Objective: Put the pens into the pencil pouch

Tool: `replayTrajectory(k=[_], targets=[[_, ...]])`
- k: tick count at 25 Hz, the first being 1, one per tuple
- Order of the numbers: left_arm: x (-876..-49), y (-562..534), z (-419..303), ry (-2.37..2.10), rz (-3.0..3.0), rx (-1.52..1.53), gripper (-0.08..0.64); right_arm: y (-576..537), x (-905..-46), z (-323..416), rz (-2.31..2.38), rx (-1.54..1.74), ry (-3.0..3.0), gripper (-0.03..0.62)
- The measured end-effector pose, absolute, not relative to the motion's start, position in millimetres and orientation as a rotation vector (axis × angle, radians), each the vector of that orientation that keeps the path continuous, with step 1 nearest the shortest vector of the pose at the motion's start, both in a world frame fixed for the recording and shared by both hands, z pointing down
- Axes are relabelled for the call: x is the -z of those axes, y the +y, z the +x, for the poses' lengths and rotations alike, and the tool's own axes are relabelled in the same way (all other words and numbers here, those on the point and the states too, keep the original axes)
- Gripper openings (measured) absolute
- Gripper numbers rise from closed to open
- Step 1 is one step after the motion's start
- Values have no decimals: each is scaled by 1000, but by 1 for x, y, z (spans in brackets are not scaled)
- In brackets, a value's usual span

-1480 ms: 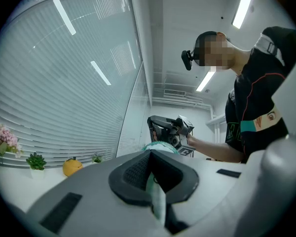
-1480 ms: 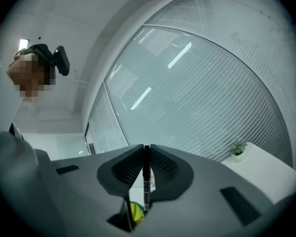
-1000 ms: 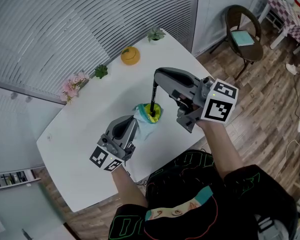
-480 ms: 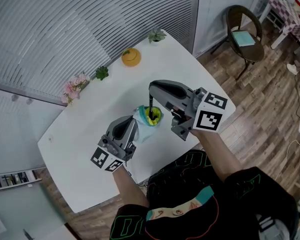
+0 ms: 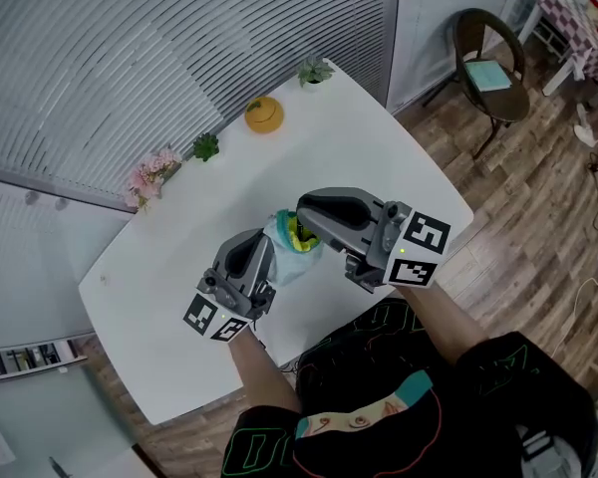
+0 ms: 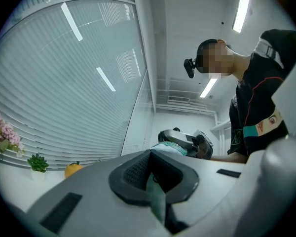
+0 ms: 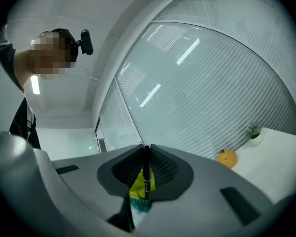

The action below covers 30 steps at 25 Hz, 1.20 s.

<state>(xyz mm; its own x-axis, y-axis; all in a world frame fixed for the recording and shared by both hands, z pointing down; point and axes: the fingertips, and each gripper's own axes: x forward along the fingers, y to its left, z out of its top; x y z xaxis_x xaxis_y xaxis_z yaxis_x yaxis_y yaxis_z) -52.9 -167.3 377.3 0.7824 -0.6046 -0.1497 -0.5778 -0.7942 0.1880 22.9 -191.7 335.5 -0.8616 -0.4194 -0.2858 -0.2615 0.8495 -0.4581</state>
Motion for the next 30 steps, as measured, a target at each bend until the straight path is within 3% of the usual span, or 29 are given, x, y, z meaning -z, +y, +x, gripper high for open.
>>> replayTrajectory(k=[4,12,20,22,25,30], targets=[[-366,-168,-61,-968,2835,405,-3,-183,-357,10,-506,596,2782,46],[-373,-167,-62,-995,2834,326,-3,-182,-397,-7,-503,693,3090,47],[-372,-165,-84,-1123,2794,316,-3,-220,-360,-1,-487,761,2823,78],[-368,-165,-94,-1189,2778,320,-3,-233,-349,-2,-508,749,2771,73],[-361,-166,-112,-1305,2748,322,-2,-245,-334,-12,-507,707,2751,3],[-348,-172,-142,-1522,2685,273,-2,-258,-317,-42,-553,589,2818,2]])
